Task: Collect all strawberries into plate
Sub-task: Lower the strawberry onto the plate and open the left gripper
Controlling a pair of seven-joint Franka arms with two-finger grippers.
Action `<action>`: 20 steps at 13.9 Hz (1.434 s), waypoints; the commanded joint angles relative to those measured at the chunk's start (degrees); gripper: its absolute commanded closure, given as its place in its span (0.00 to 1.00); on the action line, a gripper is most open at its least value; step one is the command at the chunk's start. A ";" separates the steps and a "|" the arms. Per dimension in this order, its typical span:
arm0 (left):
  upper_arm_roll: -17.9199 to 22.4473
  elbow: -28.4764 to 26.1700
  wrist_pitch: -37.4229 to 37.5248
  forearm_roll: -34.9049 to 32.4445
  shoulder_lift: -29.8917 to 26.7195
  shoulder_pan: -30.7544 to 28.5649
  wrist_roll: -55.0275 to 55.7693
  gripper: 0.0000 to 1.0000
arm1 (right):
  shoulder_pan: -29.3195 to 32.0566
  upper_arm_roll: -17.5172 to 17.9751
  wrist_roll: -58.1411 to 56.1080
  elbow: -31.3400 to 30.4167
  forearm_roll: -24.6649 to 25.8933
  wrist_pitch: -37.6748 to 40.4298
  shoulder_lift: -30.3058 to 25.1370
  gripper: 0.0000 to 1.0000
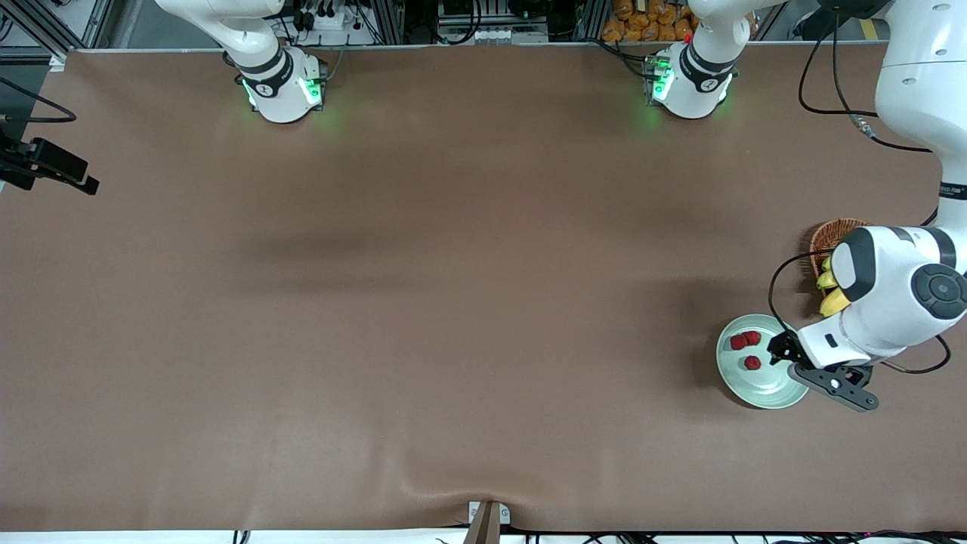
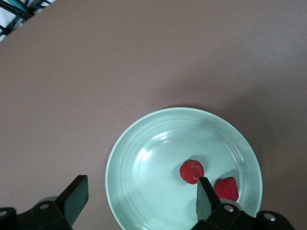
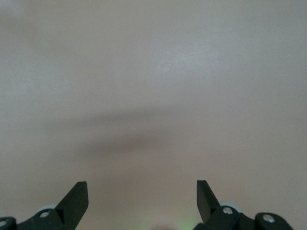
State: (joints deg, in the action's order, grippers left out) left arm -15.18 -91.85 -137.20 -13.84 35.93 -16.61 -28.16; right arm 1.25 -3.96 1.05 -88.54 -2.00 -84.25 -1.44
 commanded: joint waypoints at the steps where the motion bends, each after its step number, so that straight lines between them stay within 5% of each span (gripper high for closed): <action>1: -0.46 2.64 0.62 0.04 -0.07 0.87 0.03 0.00 | 0.60 0.36 -0.34 1.18 -0.81 0.75 0.56 0.00; 7: 0.15 3.08 0.97 0.30 -0.24 4.72 1.17 0.00 | 0.77 0.36 -0.78 1.18 -0.64 0.75 0.56 0.00; 20: 13.34 2.99 16.51 4.70 -9.29 18.71 9.08 0.00 | 0.95 0.18 -8.78 1.36 0.16 1.02 0.30 0.00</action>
State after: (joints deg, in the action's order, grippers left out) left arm -4.20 -88.44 -124.43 -10.33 29.72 -0.24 -20.23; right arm 1.34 -4.28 -6.54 -88.34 -1.95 -84.18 -1.34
